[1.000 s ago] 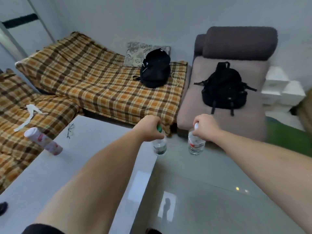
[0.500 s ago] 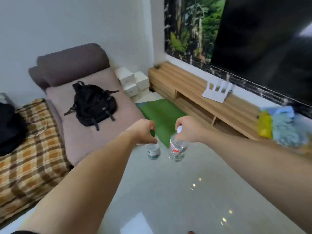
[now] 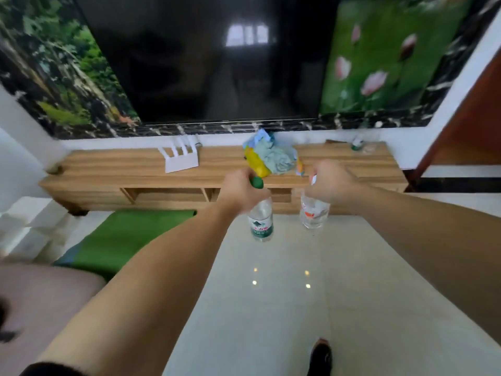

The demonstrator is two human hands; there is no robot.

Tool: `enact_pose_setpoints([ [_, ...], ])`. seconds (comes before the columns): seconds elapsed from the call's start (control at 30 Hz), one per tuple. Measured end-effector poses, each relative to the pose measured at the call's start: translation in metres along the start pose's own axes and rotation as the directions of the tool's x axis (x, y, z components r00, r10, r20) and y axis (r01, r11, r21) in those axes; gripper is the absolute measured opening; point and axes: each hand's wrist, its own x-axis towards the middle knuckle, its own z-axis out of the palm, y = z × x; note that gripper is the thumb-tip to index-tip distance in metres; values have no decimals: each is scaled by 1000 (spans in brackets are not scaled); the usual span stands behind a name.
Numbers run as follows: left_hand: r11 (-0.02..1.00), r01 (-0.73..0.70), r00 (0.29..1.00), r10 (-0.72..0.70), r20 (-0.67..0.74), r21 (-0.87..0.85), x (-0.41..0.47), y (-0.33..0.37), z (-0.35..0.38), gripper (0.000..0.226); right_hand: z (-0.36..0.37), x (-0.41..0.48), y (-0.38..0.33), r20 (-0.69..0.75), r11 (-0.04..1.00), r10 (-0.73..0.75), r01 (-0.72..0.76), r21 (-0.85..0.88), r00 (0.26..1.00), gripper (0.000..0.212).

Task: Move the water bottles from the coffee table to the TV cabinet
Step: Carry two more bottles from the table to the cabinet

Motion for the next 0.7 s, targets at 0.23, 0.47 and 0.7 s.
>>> enact_pose_setpoints([
  [0.23, 990, -143, 966, 143, 217, -17, 41, 75, 98, 22, -29, -22, 121, -44, 957, 289, -288, 22, 956, 22],
  [0.47, 981, -187, 938, 193, 287, -47, 70, 126, 162, 25, -30, -18, 205, -6, 893, 447, -445, 71, 895, 22],
  [0.7, 977, -214, 927, 199, 317, 15, 118, 154, 176, 25, -59, 23, 234, 11, 922, 384, -384, 48, 923, 18],
])
